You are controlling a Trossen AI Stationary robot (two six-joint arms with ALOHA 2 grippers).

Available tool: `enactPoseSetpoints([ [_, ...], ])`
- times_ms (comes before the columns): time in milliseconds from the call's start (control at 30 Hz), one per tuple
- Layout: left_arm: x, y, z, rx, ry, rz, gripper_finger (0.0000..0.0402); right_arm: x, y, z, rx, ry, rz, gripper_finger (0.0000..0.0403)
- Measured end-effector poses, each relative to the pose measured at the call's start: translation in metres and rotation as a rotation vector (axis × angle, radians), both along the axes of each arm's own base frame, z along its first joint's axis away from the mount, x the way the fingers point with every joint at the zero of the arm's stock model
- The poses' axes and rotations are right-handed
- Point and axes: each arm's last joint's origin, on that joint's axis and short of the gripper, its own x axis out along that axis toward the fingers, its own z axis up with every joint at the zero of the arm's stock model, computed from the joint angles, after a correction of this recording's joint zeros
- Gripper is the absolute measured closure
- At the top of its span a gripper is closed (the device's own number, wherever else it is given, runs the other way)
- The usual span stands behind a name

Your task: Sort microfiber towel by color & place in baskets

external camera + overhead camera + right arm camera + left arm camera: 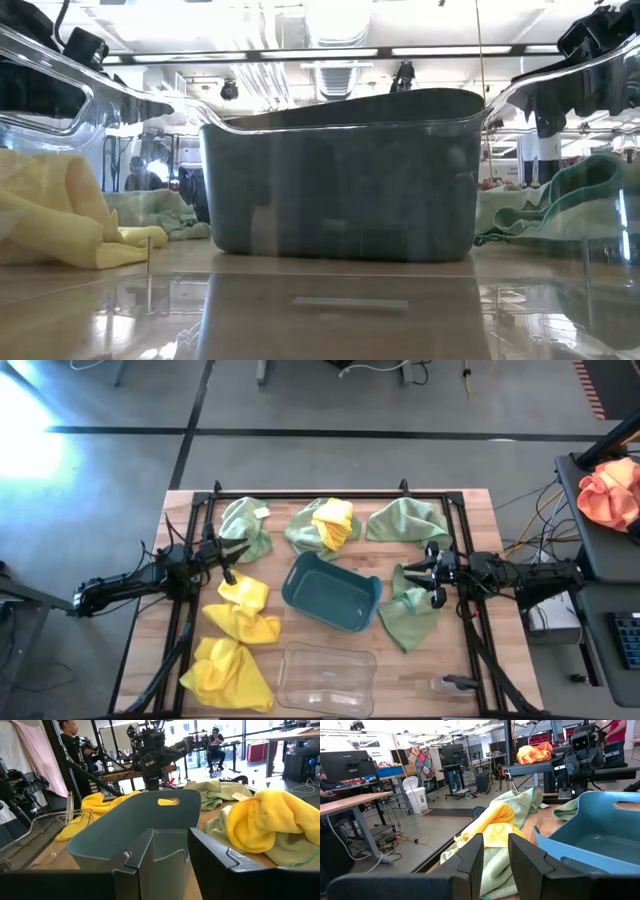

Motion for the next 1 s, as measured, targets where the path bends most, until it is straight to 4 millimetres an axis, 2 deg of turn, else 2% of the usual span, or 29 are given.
enactPoseSetpoints([
  [300,0.0000,0.0000,0.0000,0.000,0.000,0.000,0.0327,-0.0001,-0.0015,0.0005,-0.074,-0.001,-0.049,0.0289],
  [467,0.0000,0.0000,0.0000,0.000,0.000,0.000,0.0327,-0.0001,-0.0016,0.0005,0.005,-0.005,-0.053,0.0289],
  [1000,0.0000,0.0000,0.0000,0.000,0.000,0.000,0.0327,-0.0001,-0.0016,0.0004,0.008,-0.004,-0.053,0.0289],
])
